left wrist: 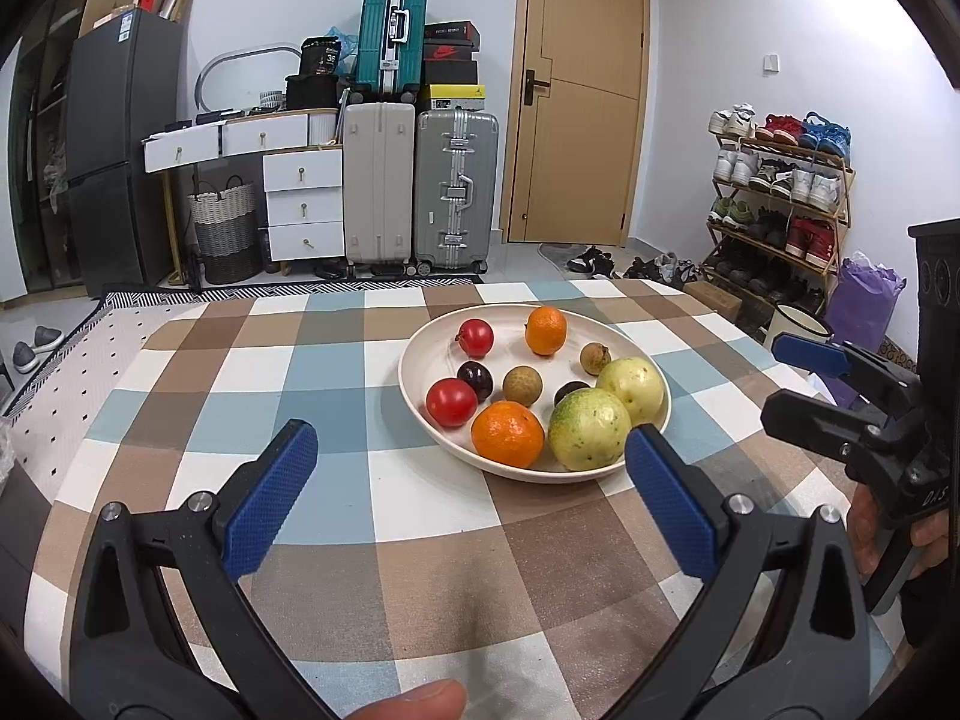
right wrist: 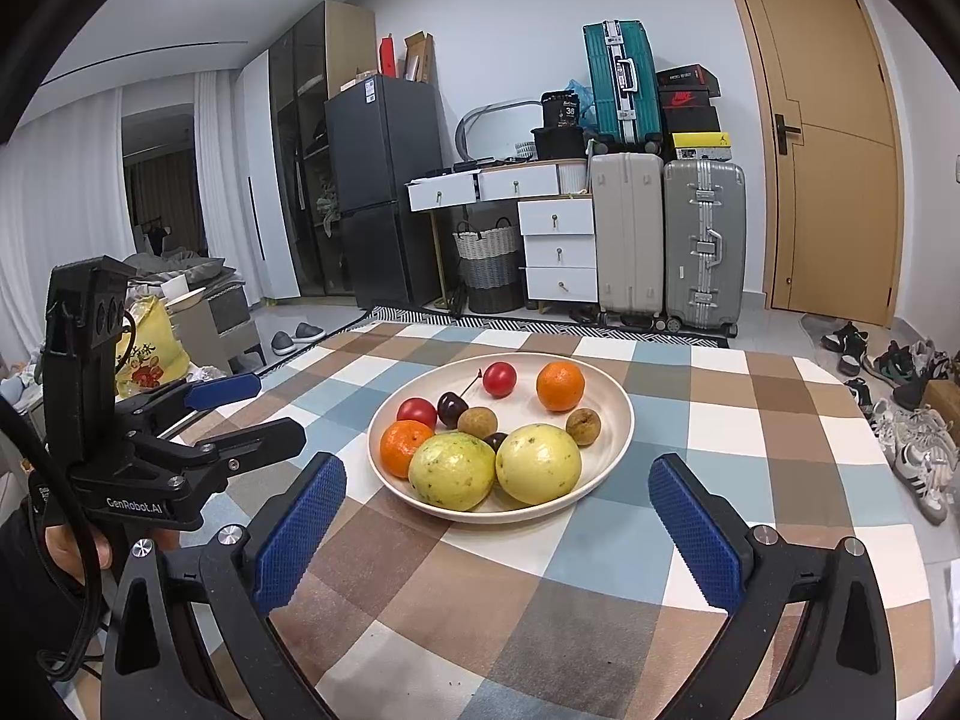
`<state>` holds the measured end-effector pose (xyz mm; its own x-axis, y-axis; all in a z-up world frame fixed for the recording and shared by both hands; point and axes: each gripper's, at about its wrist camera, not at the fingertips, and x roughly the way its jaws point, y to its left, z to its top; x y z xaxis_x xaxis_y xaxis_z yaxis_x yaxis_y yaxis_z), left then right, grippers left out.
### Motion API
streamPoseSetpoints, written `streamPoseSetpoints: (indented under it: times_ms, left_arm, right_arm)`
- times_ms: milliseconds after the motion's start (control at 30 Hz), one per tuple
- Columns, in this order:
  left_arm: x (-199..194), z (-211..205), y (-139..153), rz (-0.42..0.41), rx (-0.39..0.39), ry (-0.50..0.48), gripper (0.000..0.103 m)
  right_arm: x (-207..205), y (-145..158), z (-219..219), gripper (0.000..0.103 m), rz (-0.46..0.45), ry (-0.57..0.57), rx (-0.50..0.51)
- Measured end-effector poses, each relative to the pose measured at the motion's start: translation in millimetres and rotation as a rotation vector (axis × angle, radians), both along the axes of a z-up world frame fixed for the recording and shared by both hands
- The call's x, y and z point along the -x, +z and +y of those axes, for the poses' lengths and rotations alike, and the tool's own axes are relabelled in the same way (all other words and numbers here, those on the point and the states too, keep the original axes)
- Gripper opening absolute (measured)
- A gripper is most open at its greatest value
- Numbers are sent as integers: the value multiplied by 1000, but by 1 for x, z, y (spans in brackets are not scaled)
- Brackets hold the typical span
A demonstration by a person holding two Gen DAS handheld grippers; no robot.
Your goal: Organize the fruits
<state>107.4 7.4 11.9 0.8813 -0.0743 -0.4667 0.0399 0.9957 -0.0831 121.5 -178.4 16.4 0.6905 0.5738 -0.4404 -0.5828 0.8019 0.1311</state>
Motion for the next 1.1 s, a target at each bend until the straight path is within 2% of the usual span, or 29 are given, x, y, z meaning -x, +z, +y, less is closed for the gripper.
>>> streamPoseSetpoints:
  times_ms: [1100]
  left_arm:
    - [0,0,-1,2,-1,2,102]
  right_arm:
    - [0,-1,1,103,5,-1,0]
